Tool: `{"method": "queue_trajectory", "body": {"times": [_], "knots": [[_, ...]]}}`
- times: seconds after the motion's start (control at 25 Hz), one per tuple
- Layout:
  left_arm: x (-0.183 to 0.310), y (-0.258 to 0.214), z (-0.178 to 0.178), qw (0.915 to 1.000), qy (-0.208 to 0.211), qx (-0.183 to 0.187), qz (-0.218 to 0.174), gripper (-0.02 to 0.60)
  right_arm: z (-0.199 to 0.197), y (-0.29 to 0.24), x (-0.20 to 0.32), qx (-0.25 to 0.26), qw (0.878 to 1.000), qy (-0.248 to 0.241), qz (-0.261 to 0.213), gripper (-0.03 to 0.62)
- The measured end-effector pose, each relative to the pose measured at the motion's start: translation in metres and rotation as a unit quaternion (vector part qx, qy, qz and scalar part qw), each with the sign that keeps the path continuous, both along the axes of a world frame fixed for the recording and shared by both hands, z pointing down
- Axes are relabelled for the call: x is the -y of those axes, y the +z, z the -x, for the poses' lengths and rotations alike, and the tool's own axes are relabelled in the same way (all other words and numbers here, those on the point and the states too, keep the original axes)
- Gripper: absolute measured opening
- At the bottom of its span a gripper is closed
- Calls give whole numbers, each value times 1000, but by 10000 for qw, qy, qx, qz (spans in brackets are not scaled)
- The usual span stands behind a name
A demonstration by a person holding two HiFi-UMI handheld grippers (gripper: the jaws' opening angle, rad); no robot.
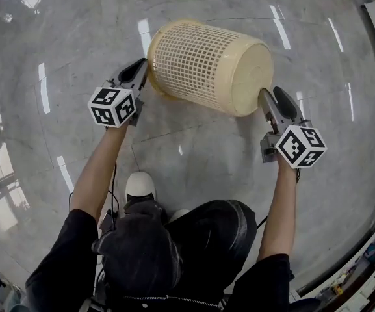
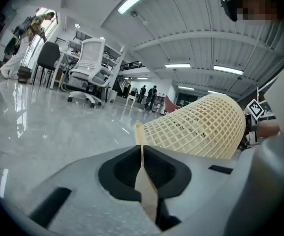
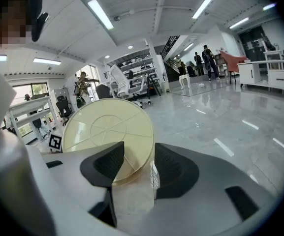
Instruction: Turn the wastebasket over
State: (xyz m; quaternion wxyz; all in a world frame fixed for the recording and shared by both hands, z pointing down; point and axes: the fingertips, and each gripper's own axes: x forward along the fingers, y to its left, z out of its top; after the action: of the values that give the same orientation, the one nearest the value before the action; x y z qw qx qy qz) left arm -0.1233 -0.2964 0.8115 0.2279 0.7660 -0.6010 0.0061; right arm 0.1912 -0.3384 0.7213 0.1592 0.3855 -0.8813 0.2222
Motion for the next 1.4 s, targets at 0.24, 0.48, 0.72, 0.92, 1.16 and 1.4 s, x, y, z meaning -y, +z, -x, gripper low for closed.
{"method": "queue_trajectory", "body": {"times": [0.24,0.48,0.72,0.92,1.16,1.4], "knots": [[-9,-45,20,9973,-64,668,-312,18,12,42,-29,-671,9968,-373,202,153],[-6,-63,7,9925,235,1112,-457,20,-1,72,-42,-974,9916,-446,729,153],[-6,-70,-29,9874,753,1299,-491,18,1,-37,-41,-385,9982,-233,-388,153],[-17,-55,-56,9836,1202,1294,-376,3,84,-41,-61,-1270,9698,-1851,-955,153],[-14,-54,-65,9793,1480,1336,-343,3,141,-40,-17,-2485,9042,-3061,-1645,155],[-19,-50,-59,9809,1487,1213,-304,4,163,-11,3,-2993,8611,-3921,-1230,147]]}}
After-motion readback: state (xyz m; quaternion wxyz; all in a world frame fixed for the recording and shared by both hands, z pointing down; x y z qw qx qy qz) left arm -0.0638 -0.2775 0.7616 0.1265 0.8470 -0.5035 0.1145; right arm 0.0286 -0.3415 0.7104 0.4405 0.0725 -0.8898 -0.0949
